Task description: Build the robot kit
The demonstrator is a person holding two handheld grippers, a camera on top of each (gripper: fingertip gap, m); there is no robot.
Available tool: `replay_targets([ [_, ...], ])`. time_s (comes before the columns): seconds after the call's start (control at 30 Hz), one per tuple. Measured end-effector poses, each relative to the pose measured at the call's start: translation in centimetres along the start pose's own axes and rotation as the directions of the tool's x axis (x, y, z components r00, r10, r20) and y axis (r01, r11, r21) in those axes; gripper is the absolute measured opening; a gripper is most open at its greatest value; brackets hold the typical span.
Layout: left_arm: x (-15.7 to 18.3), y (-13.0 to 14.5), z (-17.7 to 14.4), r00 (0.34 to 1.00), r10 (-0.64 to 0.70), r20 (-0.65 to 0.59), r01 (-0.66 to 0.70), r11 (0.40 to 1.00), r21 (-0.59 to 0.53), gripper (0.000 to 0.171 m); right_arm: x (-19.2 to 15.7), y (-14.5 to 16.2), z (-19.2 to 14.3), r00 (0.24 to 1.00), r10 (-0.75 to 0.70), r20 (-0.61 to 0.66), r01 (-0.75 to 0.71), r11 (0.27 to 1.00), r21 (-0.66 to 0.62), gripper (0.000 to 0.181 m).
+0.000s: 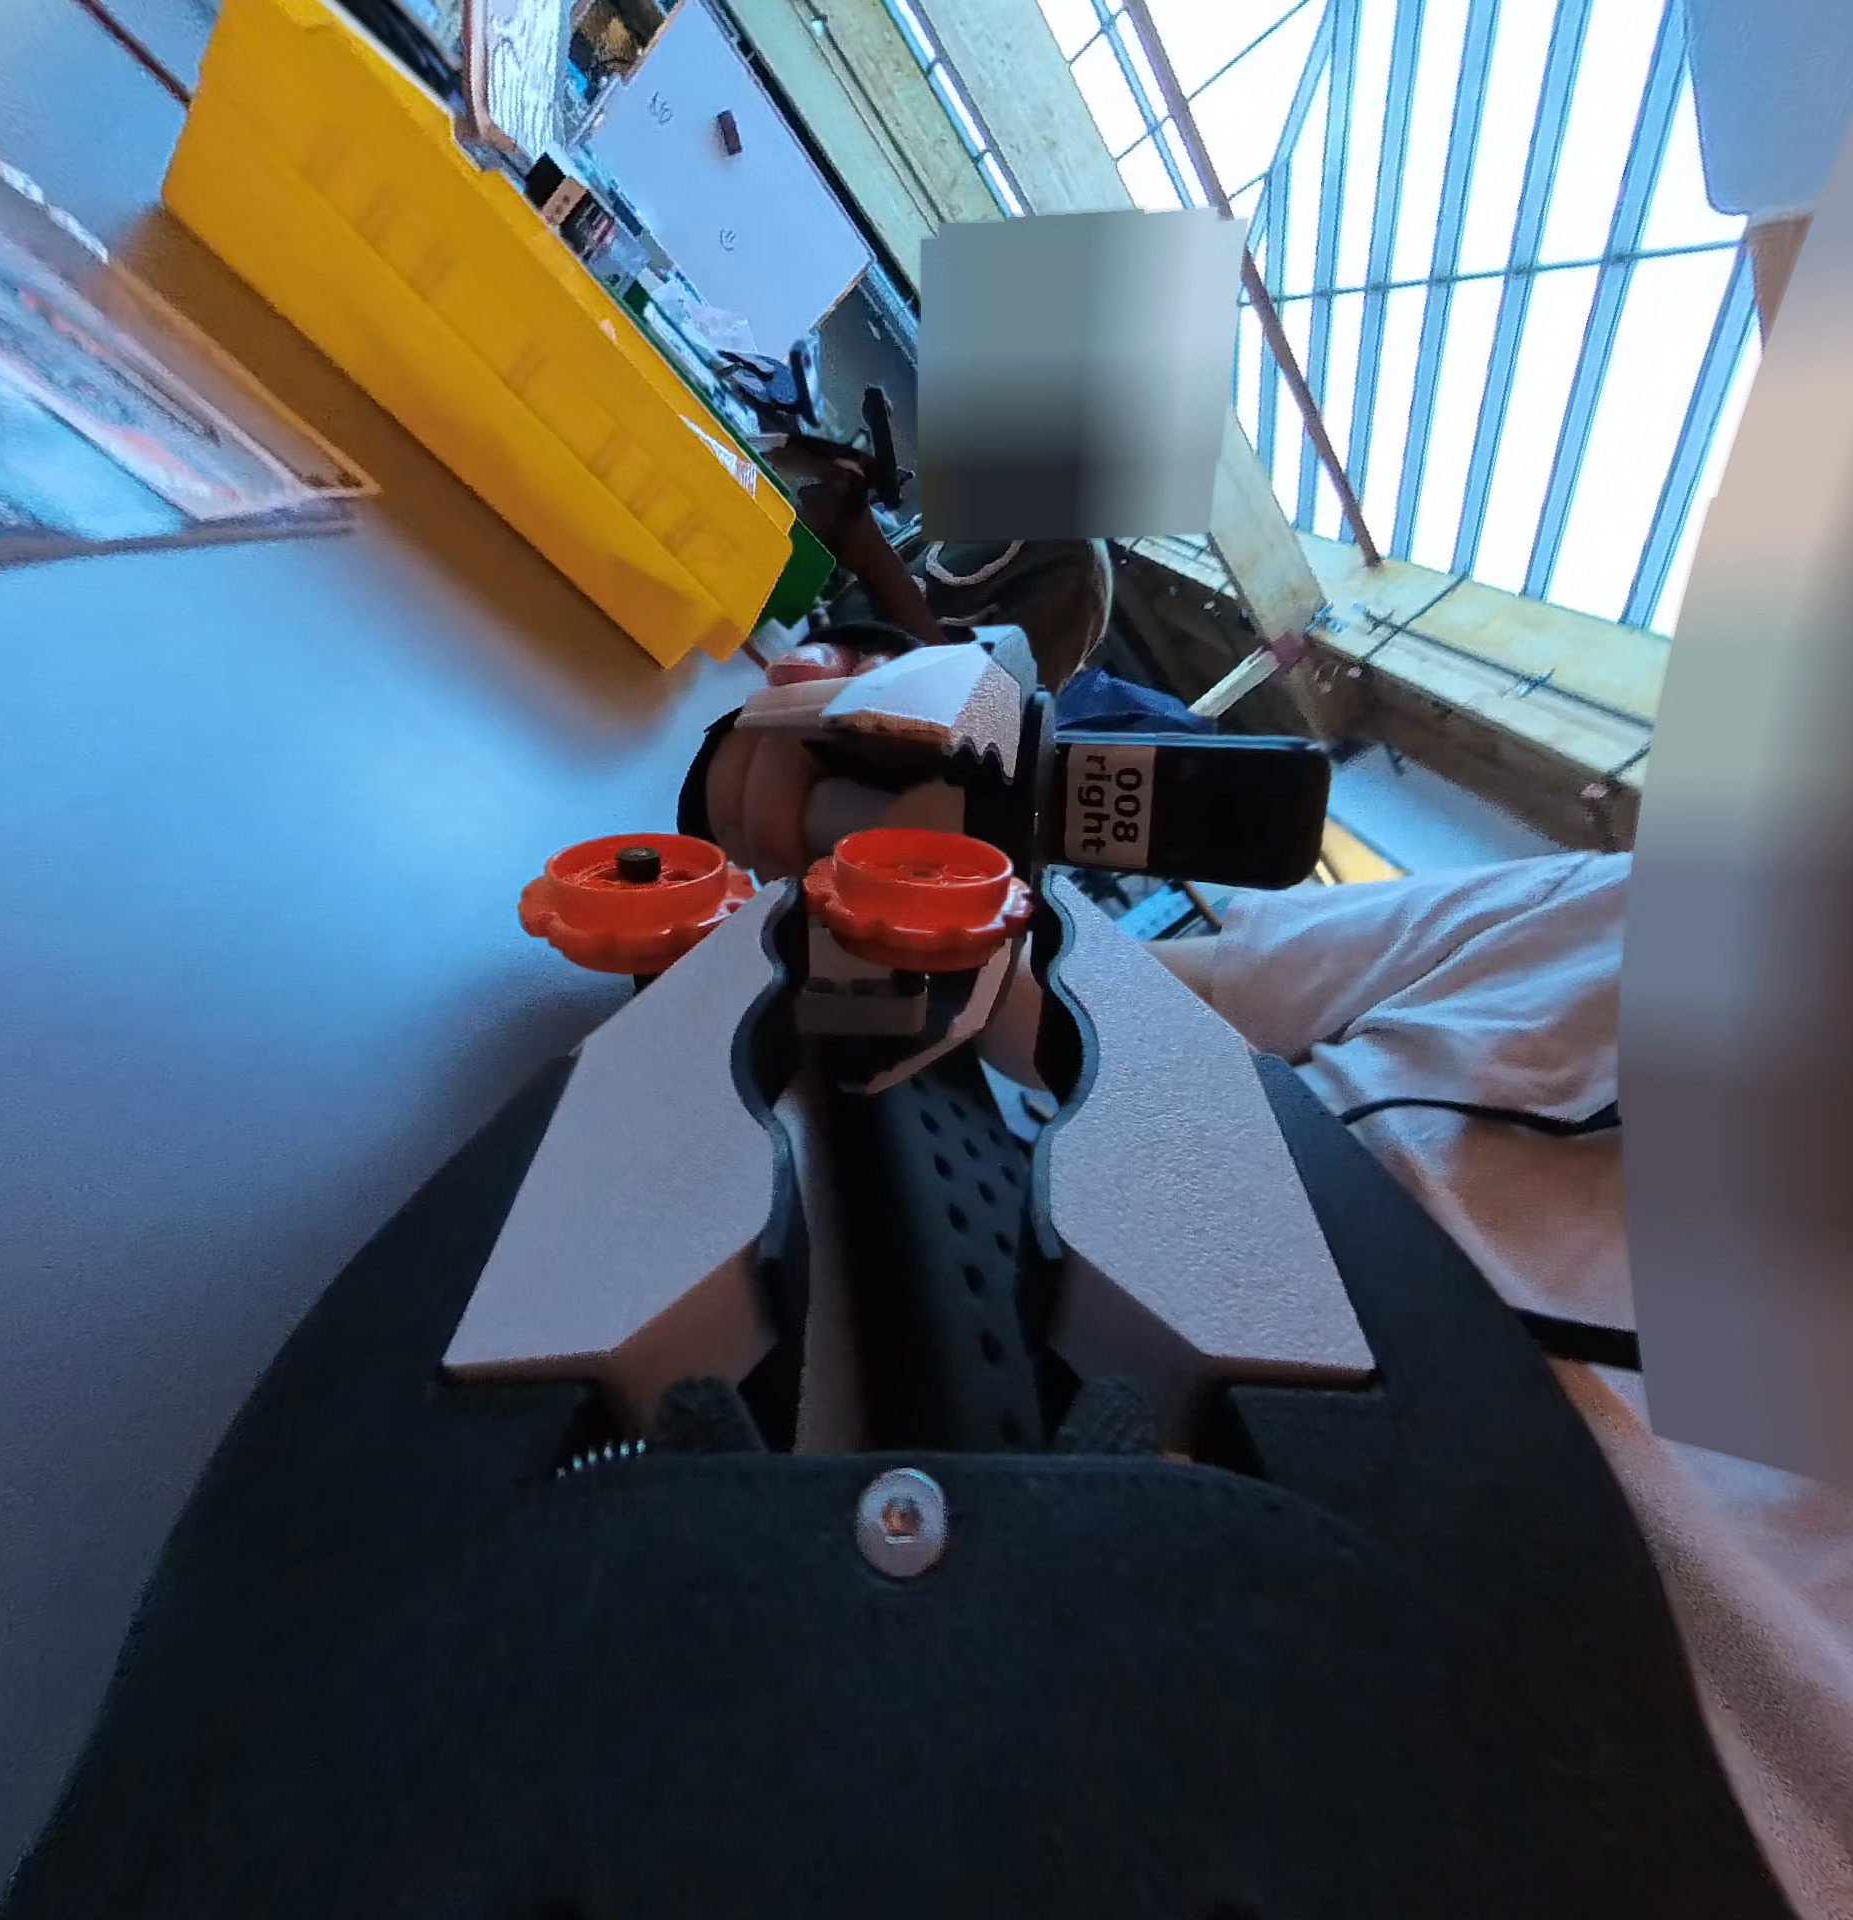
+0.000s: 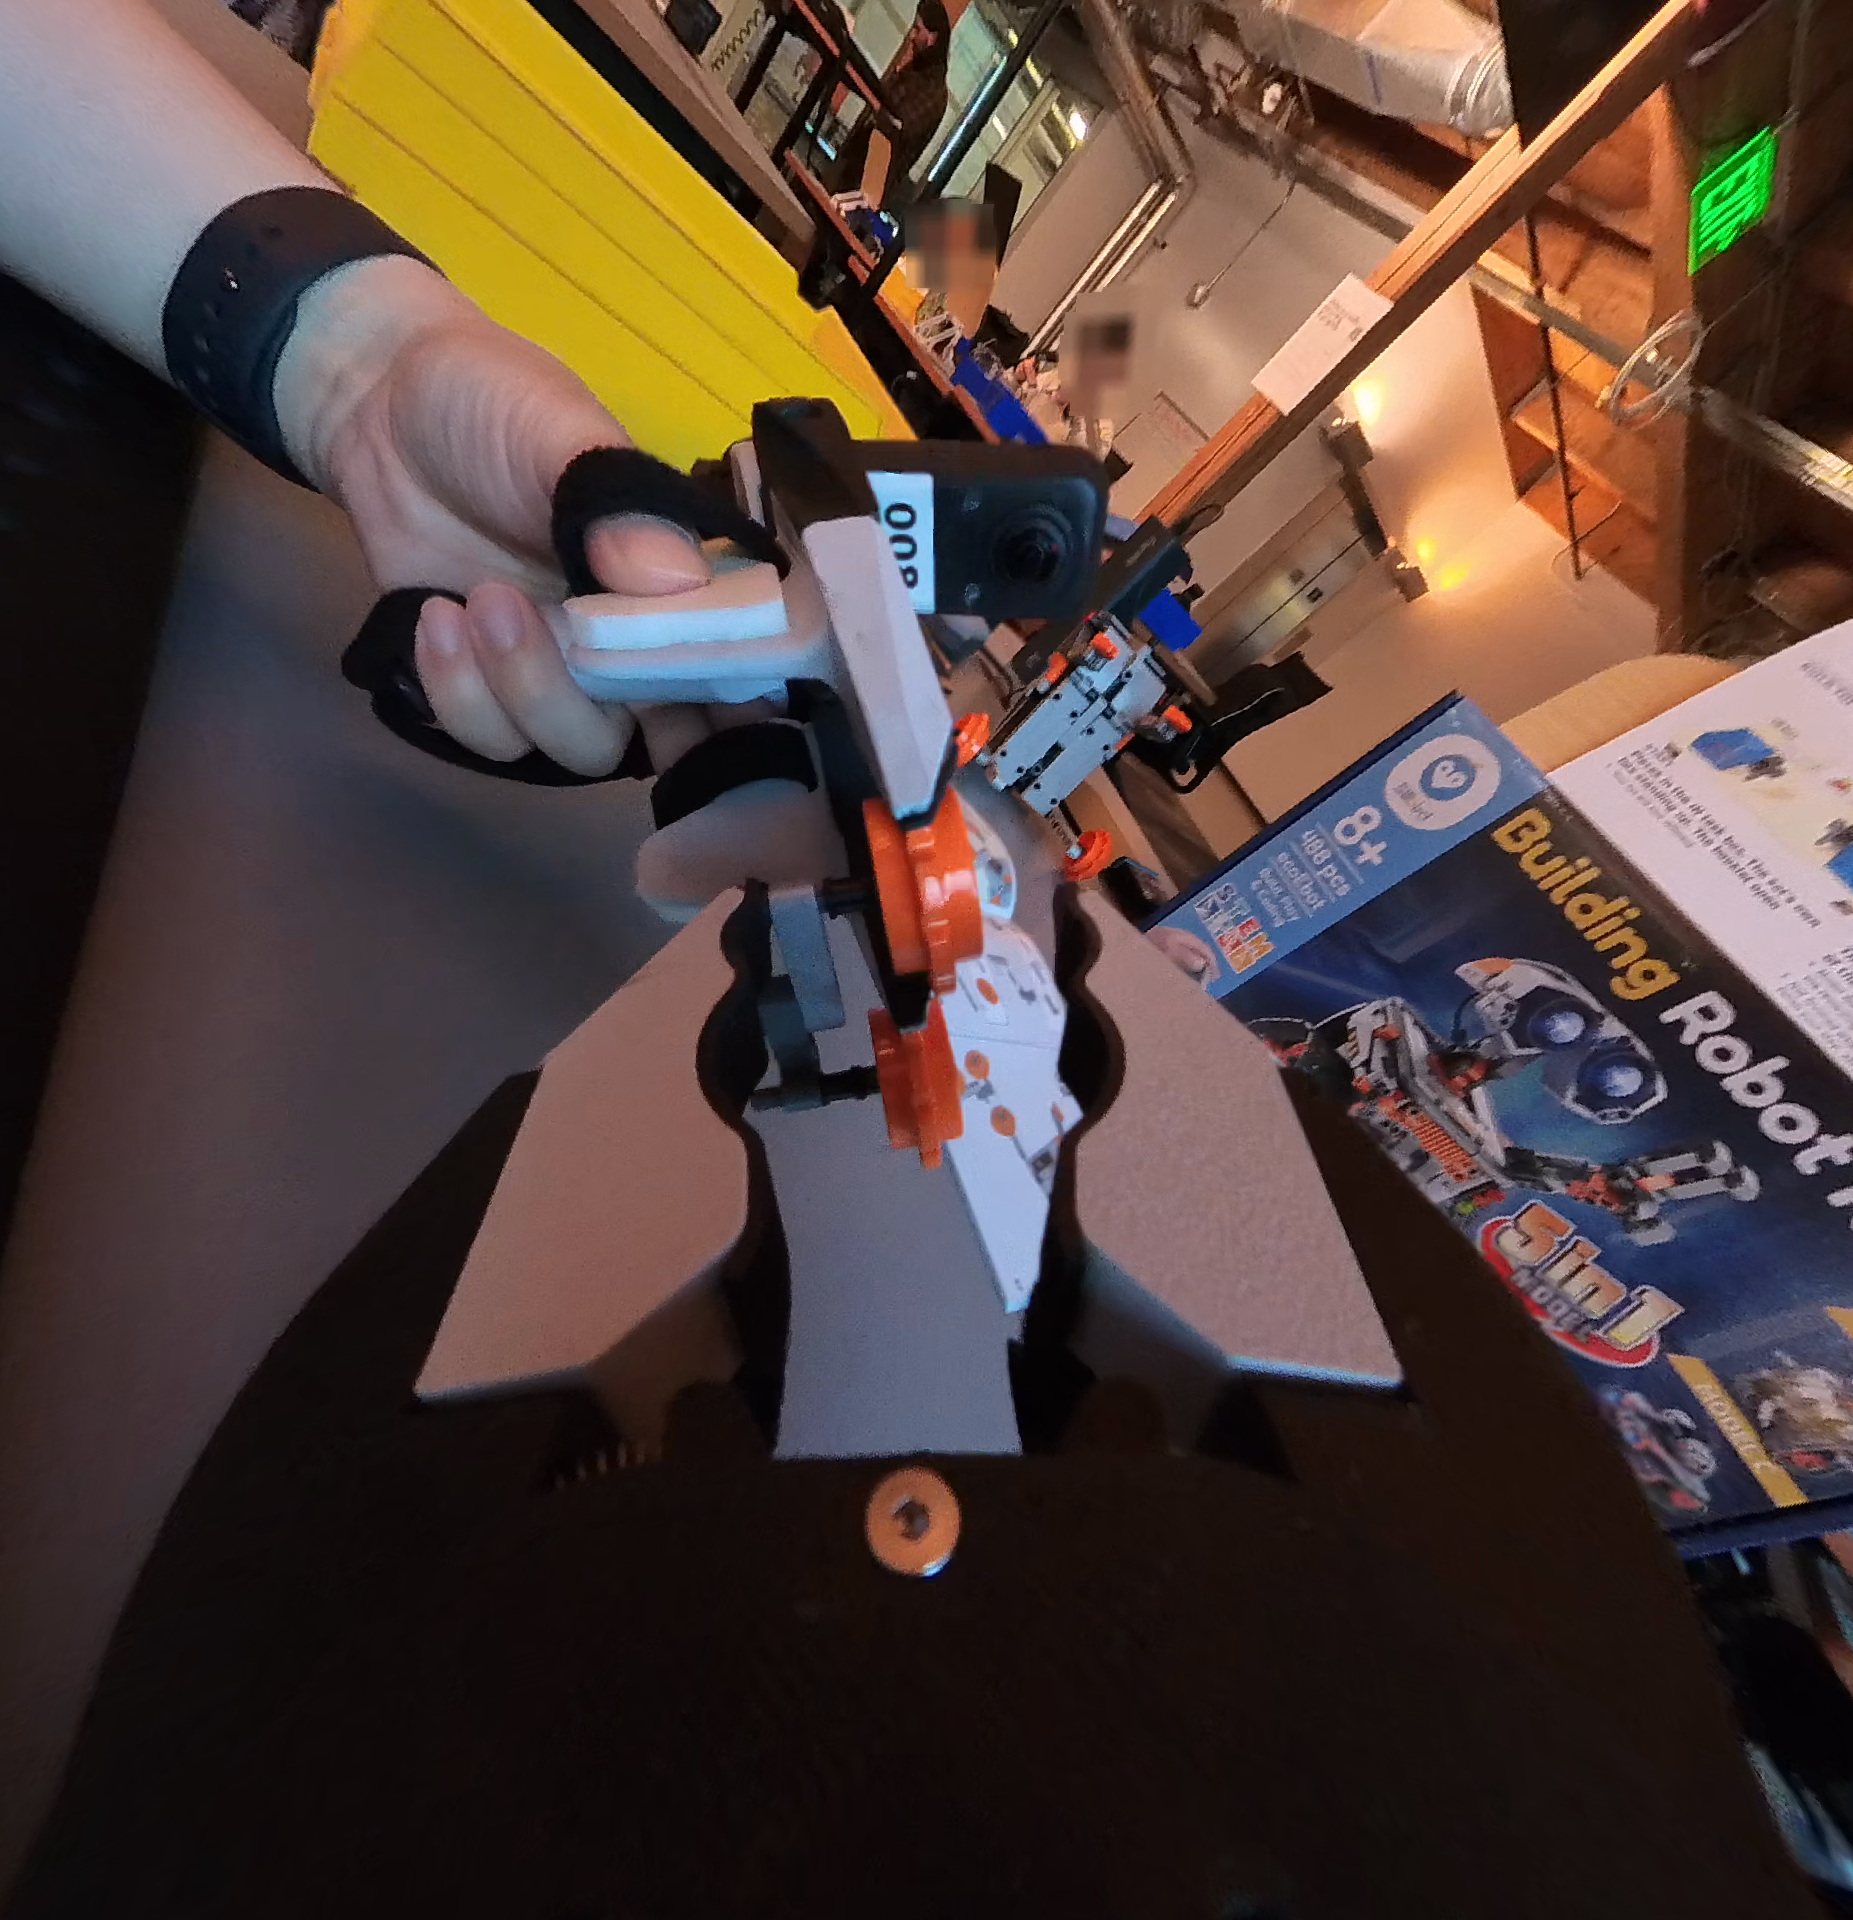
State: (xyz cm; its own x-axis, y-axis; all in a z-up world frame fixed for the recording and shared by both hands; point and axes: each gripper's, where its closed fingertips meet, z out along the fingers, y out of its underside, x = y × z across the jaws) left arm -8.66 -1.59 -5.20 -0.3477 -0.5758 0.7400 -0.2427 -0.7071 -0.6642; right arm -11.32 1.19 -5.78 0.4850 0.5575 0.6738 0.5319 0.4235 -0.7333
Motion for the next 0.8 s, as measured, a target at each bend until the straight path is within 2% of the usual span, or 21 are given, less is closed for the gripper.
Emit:
replay_targets([
  [0.13,0.2,0.8,0.4,0.994,0.107,0.033,-0.106,0.993,-0.048,0.04,-0.7,-0.1,0.1,0.998,-0.061,0.019,0.061,0.998,-0.008,0.055],
  [0.27,0.2,2.5,1.2,0.98,0.194,0.046,-0.185,0.972,-0.147,0.04,-1.5,-0.2,0.5,0.991,-0.131,0.032,0.132,0.991,-0.018,0.054],
  [0.33,0.5,2.4,1.3,0.971,0.232,0.05,-0.223,0.964,-0.141,0.04,-1.2,-0.3,0.3,0.991,-0.136,0.017,0.136,0.991,-0.013,0.051],
  [0.67,1.2,2.0,0.9,0.971,0.241,0.011,-0.238,0.964,-0.115,0.039,-1.1,-0.2,0.1,0.993,-0.115,0.029,0.116,0.993,-0.013,0.039],
  [0.73,1.0,1.9,0.9,0.979,0.202,0.007,-0.2,0.975,-0.102,0.039,-1.2,0.0,0.1,0.994,-0.105,0.039,0.106,0.994,-0.022,0.036],
  [0.8,0.8,1.6,0.8,0.993,0.116,-0.01,-0.117,0.99,-0.076,0.038,-1.2,0.4,0.2,0.998,-0.035,0.057,0.037,0.999,-0.031,0.036],
])
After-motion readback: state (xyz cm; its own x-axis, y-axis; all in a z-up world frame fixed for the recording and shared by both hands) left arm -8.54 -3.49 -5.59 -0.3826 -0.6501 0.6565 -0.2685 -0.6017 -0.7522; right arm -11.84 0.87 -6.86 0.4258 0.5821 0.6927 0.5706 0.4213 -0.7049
